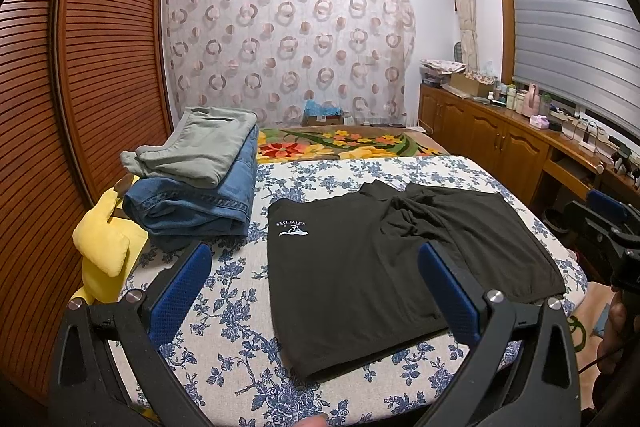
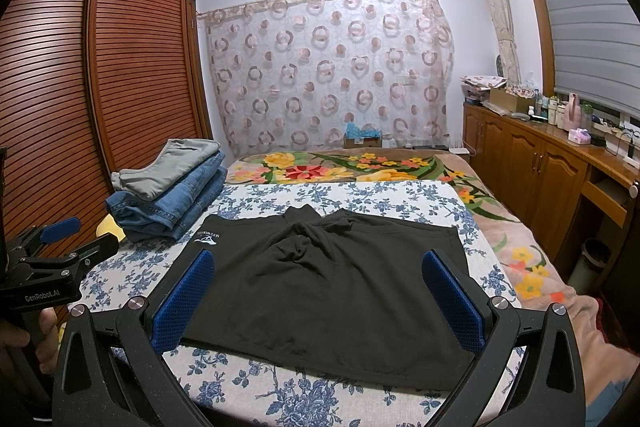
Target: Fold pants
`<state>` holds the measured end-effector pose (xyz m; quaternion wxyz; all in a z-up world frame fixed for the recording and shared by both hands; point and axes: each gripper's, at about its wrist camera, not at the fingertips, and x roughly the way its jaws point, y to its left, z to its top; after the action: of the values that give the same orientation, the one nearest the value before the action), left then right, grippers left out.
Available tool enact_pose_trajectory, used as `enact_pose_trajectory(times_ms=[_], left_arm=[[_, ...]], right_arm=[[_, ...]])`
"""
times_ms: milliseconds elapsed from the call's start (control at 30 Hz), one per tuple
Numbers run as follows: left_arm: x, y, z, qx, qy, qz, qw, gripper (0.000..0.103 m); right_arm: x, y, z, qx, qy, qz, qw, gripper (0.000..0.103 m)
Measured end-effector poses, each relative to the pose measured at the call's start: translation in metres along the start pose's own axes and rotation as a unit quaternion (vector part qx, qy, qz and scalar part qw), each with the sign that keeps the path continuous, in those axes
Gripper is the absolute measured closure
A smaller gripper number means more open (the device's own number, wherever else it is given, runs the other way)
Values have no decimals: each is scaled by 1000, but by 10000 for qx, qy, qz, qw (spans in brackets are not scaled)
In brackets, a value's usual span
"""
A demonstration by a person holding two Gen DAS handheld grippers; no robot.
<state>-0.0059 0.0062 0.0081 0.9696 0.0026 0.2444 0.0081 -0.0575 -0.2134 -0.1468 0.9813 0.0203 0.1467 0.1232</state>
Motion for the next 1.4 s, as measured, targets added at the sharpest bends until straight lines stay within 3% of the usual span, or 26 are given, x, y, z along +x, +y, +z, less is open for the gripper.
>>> enact_pose_trajectory(times_ms=[833,1400], left_arm=[[0,0,0,-3,20,-24,10000,0],[42,13,-26,-10,699,-159,9974,0]], right_arm=[[7,4,3,-35,21,43,10000,0],[29,-15,2,-184,654,109,9976,0]])
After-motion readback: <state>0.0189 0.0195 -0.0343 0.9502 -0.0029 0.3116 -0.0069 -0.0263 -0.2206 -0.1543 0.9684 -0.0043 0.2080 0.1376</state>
